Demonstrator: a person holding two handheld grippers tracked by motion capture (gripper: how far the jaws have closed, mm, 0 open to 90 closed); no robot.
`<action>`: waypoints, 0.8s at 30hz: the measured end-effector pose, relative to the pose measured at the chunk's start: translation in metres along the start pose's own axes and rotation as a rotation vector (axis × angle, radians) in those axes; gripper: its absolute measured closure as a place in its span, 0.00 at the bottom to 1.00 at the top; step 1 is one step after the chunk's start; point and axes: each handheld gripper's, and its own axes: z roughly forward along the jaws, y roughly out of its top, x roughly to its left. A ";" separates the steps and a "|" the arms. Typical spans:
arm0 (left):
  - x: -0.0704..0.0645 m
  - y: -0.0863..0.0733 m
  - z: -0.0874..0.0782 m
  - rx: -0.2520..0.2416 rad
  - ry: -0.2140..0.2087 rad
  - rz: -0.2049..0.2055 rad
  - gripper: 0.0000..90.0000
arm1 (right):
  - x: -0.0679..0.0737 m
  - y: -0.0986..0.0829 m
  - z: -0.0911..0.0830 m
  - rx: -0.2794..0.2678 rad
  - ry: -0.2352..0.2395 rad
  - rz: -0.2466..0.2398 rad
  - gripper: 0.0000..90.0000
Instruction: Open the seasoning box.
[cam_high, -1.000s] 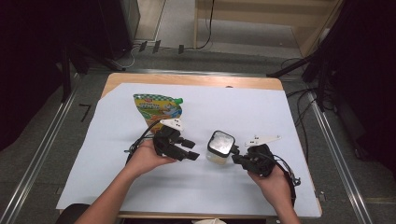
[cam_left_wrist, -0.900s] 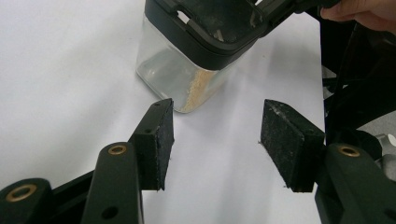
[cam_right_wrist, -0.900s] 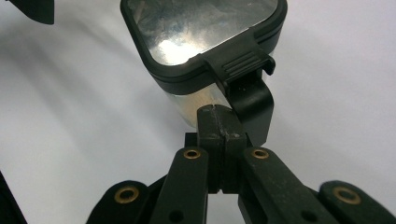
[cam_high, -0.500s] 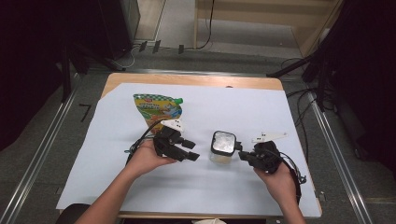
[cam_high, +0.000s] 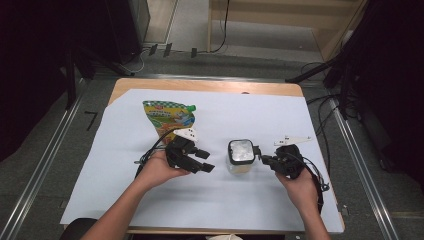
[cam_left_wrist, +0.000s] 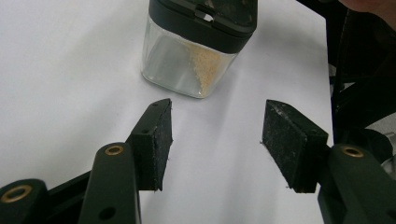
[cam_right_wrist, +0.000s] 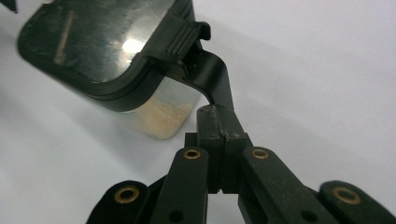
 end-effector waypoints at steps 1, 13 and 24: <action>0.000 0.000 0.000 -0.001 0.001 -0.002 0.48 | 0.000 0.001 0.000 -0.004 -0.003 0.011 1.00; -0.003 0.022 -0.011 -0.040 0.001 0.013 0.47 | -0.016 0.030 0.003 0.029 0.004 0.010 1.00; 0.011 0.034 0.009 -0.027 -0.059 -0.002 0.46 | -0.018 0.024 0.029 0.056 -0.033 0.034 1.00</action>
